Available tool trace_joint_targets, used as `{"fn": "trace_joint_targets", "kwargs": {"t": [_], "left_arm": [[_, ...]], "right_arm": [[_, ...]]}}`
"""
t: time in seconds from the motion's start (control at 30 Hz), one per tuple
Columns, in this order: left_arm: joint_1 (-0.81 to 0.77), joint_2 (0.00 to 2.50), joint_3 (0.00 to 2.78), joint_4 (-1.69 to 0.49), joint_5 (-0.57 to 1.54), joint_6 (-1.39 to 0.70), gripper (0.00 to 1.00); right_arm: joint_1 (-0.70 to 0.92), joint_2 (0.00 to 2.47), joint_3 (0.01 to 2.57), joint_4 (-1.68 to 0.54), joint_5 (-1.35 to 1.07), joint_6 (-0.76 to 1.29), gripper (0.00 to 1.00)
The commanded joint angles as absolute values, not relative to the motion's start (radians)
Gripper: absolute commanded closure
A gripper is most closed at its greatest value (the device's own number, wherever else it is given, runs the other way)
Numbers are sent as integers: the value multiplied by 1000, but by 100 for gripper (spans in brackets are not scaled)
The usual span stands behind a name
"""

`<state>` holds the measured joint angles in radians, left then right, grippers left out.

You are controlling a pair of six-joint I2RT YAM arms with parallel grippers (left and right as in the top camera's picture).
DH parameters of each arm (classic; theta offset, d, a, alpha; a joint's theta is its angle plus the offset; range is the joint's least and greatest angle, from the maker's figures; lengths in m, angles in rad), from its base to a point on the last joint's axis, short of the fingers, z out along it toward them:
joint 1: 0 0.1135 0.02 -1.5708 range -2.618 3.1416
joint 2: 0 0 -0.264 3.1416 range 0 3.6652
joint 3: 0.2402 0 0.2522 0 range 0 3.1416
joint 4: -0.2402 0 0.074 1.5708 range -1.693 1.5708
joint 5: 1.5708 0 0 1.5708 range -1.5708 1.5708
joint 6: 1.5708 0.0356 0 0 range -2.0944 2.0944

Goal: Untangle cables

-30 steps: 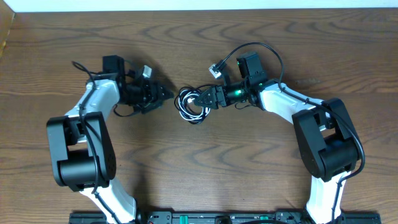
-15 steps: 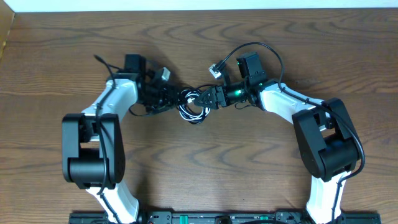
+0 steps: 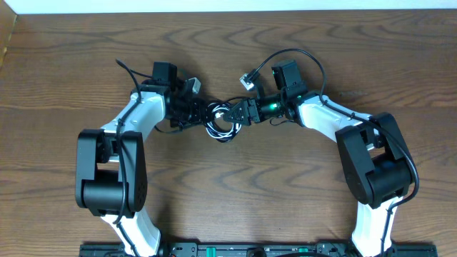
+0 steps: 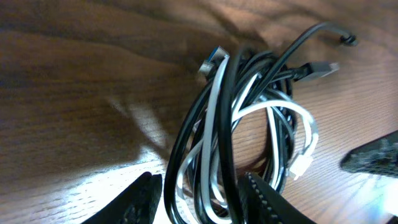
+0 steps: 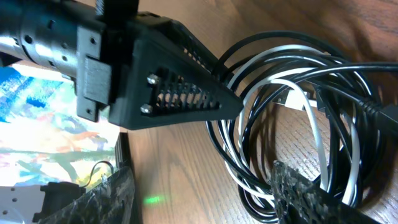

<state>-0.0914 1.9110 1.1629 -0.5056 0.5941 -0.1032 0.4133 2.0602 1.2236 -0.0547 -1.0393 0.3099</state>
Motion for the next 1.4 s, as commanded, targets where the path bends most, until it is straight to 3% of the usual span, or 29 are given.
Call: {"fn": "trace_joint_targets", "kwargs": {"t": [0.0,0.1,0.13,0.27,0.5,0.73,1.07,1.17,1.3,1.37], "left_arm": [[-109,1889,1126,-484,578,-95,66],[-112,1889,1124,-480,579,-113,91],[-110,1888,1125,-478,579,-132,92],[-94,1879,1137,-477,636,-220,93],[-25,1811,1145,-464,778,-556,93],[21,1766,1145,-461,782,-1174,92],[21,1766,1145,-421,782,-1459,92],[20,1766,1145,-449,783,-1553,92],[10,1766,1145,-493,782,-1624,93],[-1,1766,1145,-520,782,-1658,93]], "right_arm": [[413,2042,1226,-58,-1045,286,35],[413,2042,1226,-65,-1045,282,40],[413,2042,1226,-68,-1044,282,46],[390,2033,1227,-91,-994,281,55],[314,1931,1227,-197,-971,282,50],[310,1902,1227,-382,-918,296,51],[358,1902,1226,-436,-918,429,44],[380,1902,1226,-407,-910,453,50],[417,1902,1227,-352,-849,453,67],[438,1902,1226,-318,-826,453,69]]}}
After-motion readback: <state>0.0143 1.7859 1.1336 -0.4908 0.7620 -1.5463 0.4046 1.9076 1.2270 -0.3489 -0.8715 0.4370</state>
